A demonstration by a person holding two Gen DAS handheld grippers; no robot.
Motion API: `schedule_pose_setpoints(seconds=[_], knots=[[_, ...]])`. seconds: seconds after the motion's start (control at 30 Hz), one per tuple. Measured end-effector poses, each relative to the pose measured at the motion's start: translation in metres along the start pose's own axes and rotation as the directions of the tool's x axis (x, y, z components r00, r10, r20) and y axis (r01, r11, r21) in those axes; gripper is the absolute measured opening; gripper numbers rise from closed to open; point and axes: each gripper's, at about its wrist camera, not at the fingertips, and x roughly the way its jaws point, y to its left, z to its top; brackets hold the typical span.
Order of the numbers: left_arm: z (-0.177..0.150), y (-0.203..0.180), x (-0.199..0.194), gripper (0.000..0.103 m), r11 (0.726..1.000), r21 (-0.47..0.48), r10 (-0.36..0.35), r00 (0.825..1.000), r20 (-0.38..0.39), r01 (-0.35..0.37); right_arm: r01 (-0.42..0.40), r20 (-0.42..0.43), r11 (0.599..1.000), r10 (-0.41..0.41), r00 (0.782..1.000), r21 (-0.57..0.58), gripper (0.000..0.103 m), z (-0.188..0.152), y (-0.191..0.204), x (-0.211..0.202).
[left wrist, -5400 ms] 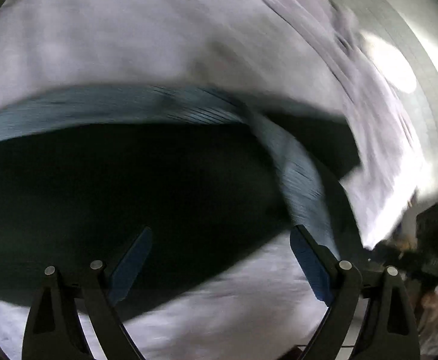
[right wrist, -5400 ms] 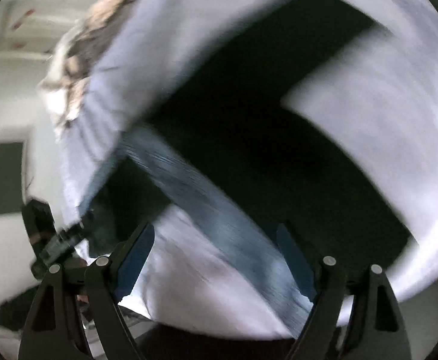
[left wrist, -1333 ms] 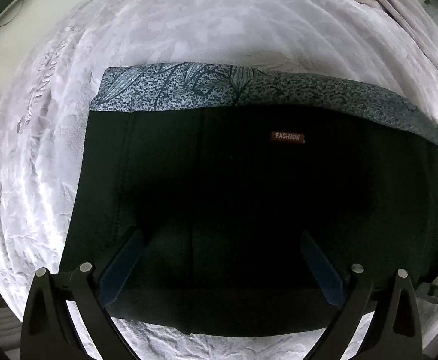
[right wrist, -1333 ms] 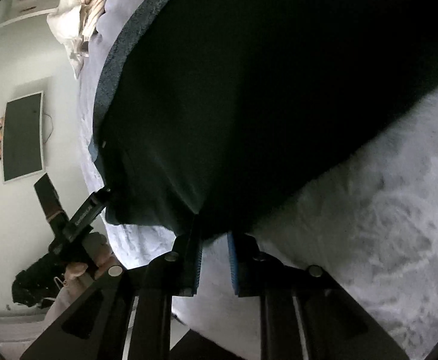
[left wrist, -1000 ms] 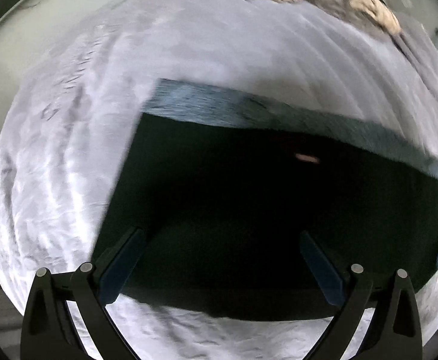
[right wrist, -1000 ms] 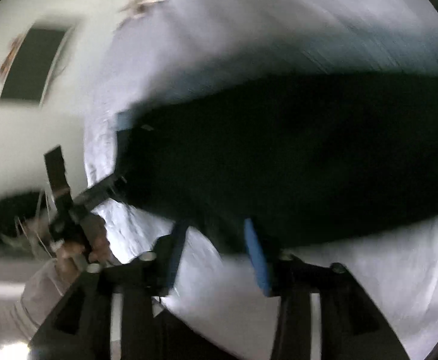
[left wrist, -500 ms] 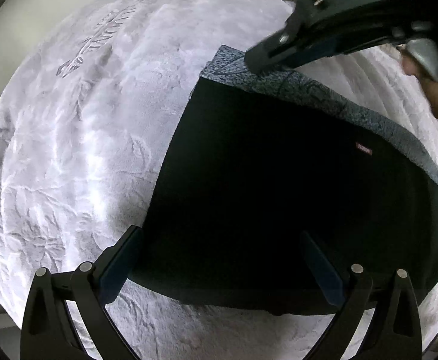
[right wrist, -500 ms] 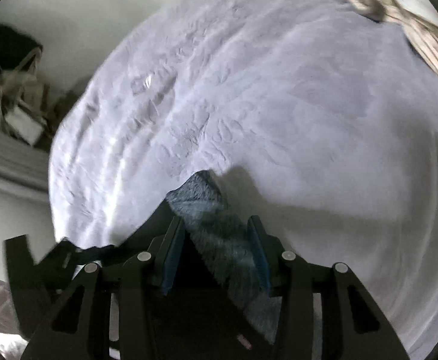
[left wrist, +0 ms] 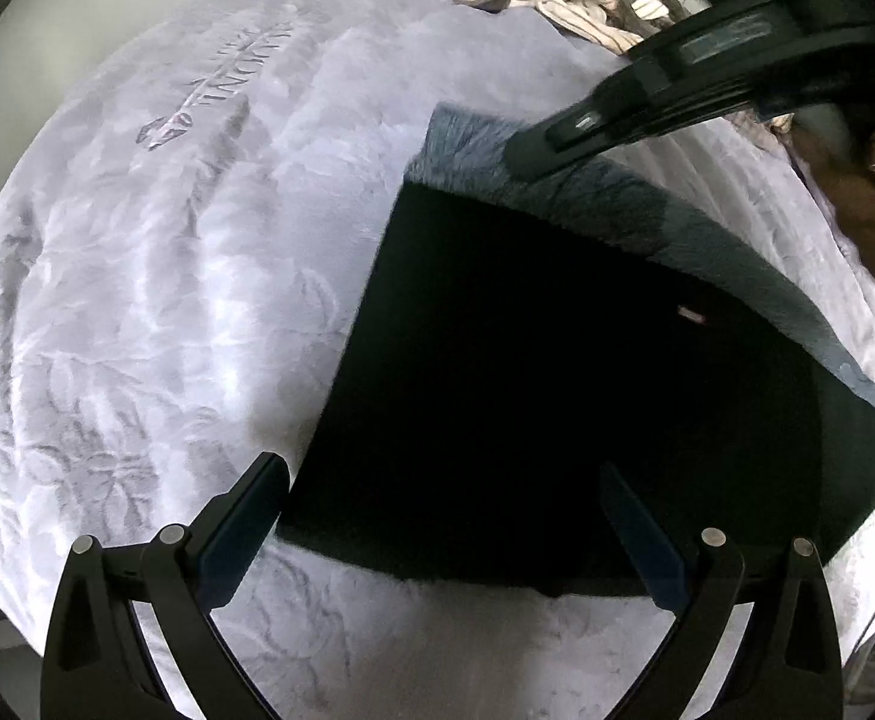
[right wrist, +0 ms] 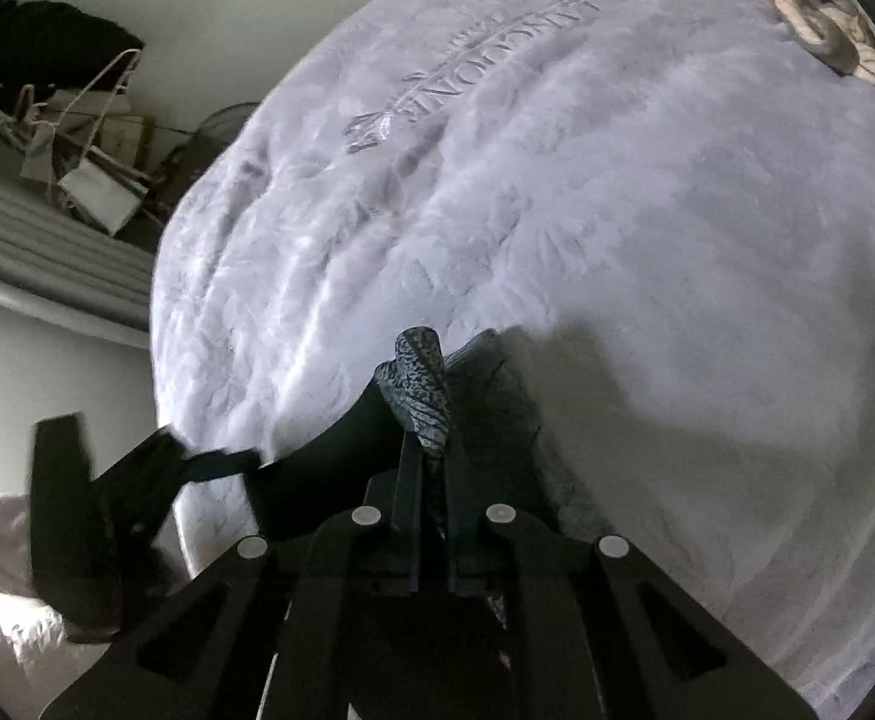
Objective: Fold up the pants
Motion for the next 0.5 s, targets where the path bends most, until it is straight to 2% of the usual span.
schedule_pose_setpoints(seconds=[0.1,0.13,0.2,0.23,0.33,0.4,0.47,0.5], knots=[[0.004,-0.001,-0.004,0.103,1.000,-0.011,0.004,1.000,0.008,-0.004,0.097,-0.040,0.994,-0.095,0.995,0.044,0.006,0.005,-0.017,0.033],[0.009,-0.004,-0.006,0.103,1.000,-0.015,0.013,1.000,0.018,-0.013,0.113,-0.041,0.990,-0.110,0.993,0.090,0.008,0.004,-0.025,0.043],[0.018,-0.008,-0.004,0.103,1.000,-0.023,0.022,0.999,0.026,-0.021,0.086,0.002,0.981,-0.088,0.996,0.177,0.013,0.001,-0.032,0.040],[0.021,-0.009,-0.001,0.103,0.999,-0.029,0.030,0.999,0.022,-0.029,0.071,0.032,0.973,-0.080,0.996,0.220,0.019,-0.003,-0.034,0.032],[0.025,-0.014,0.024,0.103,0.996,-0.035,0.080,0.996,-0.045,-0.081,0.067,0.091,0.964,-0.093,0.991,0.257,0.020,-0.023,-0.029,-0.003],[0.021,-0.008,0.032,0.103,0.996,-0.067,0.058,0.996,-0.061,-0.062,0.031,0.124,0.960,-0.068,0.990,0.277,0.020,-0.042,-0.026,-0.018],[0.019,-0.008,0.032,0.103,0.996,-0.061,0.062,0.997,-0.049,-0.065,0.004,0.097,0.947,-0.037,0.995,0.323,0.020,-0.059,-0.029,-0.014],[0.019,-0.009,0.032,0.103,0.996,-0.051,0.070,0.996,-0.048,-0.072,0.038,0.060,0.940,-0.061,0.996,0.339,0.020,-0.068,-0.033,-0.003]])
